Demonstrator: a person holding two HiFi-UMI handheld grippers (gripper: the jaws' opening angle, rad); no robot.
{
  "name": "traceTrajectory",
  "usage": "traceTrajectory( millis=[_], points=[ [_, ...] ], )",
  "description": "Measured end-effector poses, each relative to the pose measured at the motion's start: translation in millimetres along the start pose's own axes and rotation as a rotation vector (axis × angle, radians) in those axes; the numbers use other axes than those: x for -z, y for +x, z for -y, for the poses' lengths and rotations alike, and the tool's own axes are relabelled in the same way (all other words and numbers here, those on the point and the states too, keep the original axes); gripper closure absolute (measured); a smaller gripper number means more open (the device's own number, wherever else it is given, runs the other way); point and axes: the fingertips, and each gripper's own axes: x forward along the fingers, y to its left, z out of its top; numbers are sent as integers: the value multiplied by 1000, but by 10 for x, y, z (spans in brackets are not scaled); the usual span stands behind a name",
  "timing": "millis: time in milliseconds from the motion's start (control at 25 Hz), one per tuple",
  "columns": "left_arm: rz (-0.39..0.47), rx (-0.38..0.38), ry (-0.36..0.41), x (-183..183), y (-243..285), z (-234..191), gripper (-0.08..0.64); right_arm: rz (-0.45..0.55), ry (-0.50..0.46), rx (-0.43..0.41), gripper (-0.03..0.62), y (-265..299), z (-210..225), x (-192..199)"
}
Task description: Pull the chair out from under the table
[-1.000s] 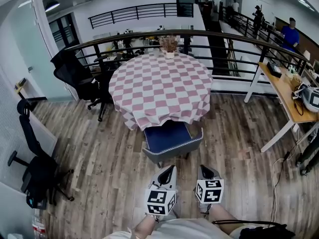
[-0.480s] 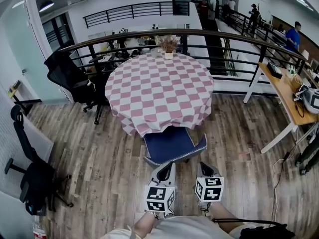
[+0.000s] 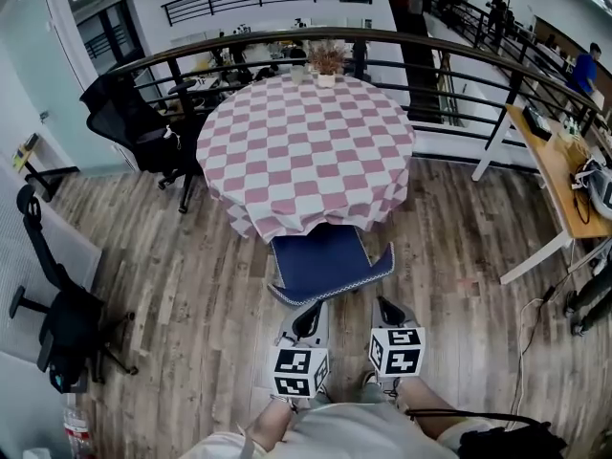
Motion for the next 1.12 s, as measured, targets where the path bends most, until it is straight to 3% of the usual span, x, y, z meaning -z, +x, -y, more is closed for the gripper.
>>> traceTrajectory(
  millis=[240,360,440,600,840,1120],
  points=[
    [-48,1,-6,109,173,121,557,-23,-20,-16,574,4,169,-26],
    [-123,64,28,253,329,215,550,-39,-28,-16,574,12,278,14],
    [-164,111,69,319,412,265,484,-45,-24,-11,574,9,354,33],
    [-223,164,148,417,543,292,437,-58,-11,-2,574,28,490,61],
    [-390,179,288,821,789,120,337,-100,32,4,574,141,656,255],
    [-484,191,512,981,1129,-90,328,-131,72,16,574,302,866,424]
  ],
)
